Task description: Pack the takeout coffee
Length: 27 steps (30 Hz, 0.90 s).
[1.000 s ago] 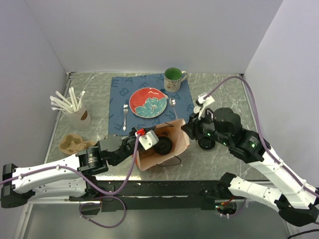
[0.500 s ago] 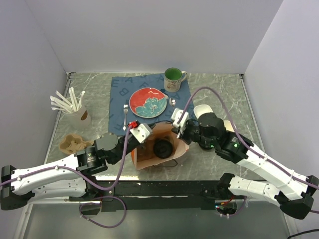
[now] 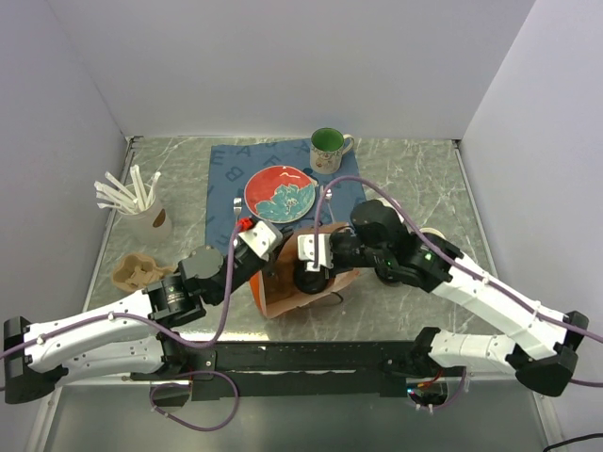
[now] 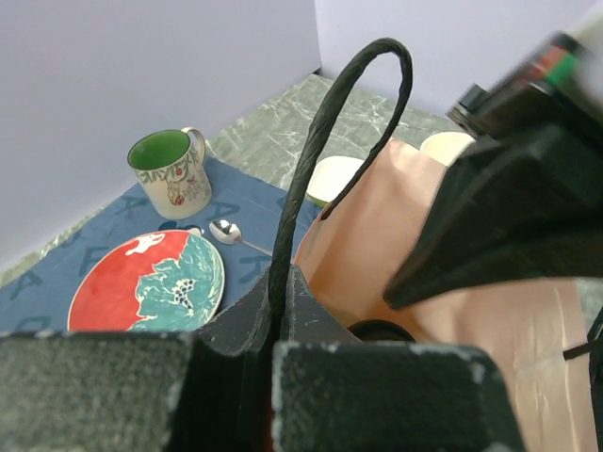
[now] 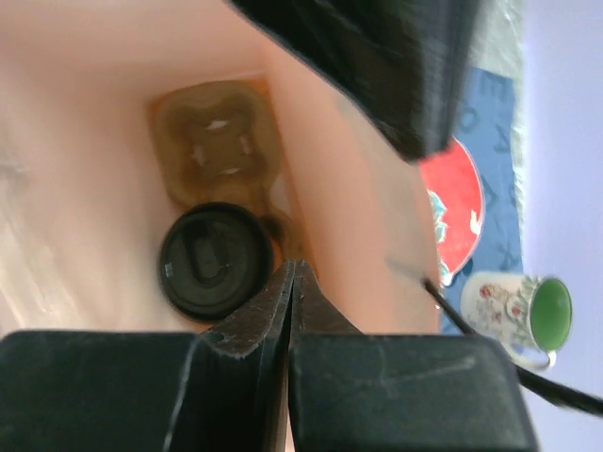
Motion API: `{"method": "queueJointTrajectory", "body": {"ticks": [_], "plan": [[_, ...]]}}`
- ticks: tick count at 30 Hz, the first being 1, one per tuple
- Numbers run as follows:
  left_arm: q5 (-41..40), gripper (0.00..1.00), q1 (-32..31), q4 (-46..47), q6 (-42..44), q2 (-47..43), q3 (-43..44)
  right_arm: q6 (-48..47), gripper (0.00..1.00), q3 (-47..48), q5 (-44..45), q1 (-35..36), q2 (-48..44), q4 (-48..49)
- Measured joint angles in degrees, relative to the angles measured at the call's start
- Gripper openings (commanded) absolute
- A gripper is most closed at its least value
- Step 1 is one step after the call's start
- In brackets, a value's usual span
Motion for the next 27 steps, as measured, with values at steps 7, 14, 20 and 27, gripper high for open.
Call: {"method": "queueJointTrajectory", "body": {"ticks": [7,14,20,27], "plan": [[4.59,0.01,4.59,-0.11,-5.81,0.15,0.00,-6.86,0.00,4.83,-2.49,0.13,5.03,-7.65],[8.33,0.01,6.27,-0.44,-10.73,0.26,0.00,-11.58,0.00,4.81,-2.49,0.22,8.00,-10.51],[9.20,0.01,6.27,-0.48,-12.39,0.09,-0.17,-13.33,0.00,2.99,0.17,0.46,10.25,-8.33],[9.57,0.01,6.27,-0.68,-13.49,-0.92,-1.03,-14.64,0.00,-0.20,0.76,0.50,11.21,-7.04]]}}
